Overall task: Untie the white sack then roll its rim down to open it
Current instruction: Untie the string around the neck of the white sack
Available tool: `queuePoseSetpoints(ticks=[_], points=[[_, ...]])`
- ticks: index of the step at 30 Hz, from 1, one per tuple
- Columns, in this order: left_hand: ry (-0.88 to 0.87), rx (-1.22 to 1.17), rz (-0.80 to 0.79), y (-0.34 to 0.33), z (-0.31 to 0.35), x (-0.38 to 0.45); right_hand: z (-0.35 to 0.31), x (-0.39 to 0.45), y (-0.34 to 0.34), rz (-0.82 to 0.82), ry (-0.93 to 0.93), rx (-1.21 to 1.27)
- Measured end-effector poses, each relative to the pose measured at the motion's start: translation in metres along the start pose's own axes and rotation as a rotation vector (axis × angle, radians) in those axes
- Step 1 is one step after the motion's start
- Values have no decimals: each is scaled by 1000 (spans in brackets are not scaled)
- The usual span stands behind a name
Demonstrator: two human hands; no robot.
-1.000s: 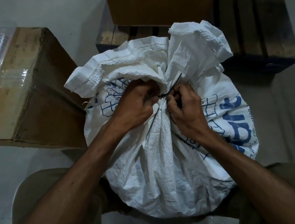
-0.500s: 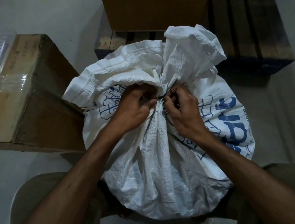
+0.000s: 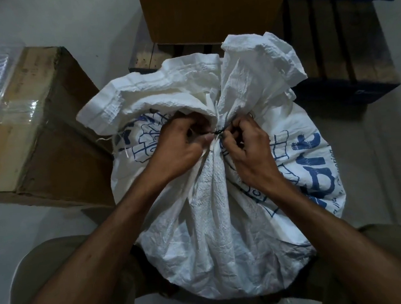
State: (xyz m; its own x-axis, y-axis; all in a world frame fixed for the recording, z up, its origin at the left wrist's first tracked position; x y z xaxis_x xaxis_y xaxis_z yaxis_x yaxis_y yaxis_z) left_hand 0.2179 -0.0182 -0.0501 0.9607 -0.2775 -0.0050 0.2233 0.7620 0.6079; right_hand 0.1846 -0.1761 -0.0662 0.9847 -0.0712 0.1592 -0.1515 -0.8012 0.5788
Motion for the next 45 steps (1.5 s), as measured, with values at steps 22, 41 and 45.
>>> queuePoseSetpoints(ticks=[22,41,45], points=[[276,-382,252,17,-16,-8,14,3,4,20,-139,83],[-117,91,480,42,41,-56,-37,-30,41,177,127,19],[-101,145,351,31,43,-69,-50,-50,52,224,124,100]])
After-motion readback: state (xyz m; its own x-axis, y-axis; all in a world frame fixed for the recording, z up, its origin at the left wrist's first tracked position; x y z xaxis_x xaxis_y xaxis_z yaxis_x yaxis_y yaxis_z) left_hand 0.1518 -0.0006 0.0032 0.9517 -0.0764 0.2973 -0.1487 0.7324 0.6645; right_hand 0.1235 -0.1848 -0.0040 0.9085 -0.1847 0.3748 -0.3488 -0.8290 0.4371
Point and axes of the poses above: each hand's wrist, its own x-axis towards the middle knuckle, its own y-axis out of the back of the hand, z = x × y, the point moved 7 cm from there along x, towards the middle knuckle
